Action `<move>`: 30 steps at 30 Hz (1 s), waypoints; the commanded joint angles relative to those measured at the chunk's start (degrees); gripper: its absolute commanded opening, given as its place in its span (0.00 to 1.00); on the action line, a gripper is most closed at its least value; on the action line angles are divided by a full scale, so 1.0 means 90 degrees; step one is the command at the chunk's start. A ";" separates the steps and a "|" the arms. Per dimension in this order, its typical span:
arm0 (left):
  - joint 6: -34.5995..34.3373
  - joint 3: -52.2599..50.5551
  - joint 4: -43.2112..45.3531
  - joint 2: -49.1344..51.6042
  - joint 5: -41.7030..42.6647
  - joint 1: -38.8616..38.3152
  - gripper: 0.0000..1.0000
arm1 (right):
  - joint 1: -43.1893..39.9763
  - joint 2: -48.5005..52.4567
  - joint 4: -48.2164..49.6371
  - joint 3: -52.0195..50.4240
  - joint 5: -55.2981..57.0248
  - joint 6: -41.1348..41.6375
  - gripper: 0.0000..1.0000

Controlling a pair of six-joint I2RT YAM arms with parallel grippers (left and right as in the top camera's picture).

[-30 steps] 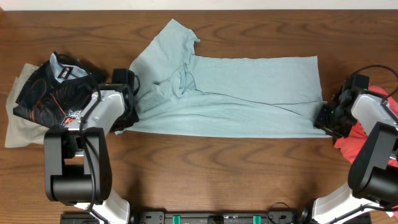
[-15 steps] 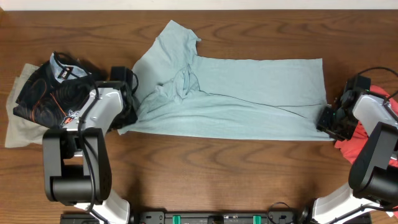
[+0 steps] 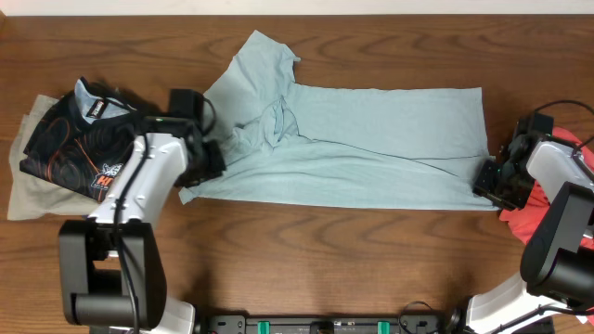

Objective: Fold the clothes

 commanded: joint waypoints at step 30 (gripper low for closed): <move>0.0148 -0.1076 0.2249 -0.0012 -0.1948 0.0862 0.33 | -0.0085 0.0097 -0.0027 -0.0158 0.0270 -0.0068 0.40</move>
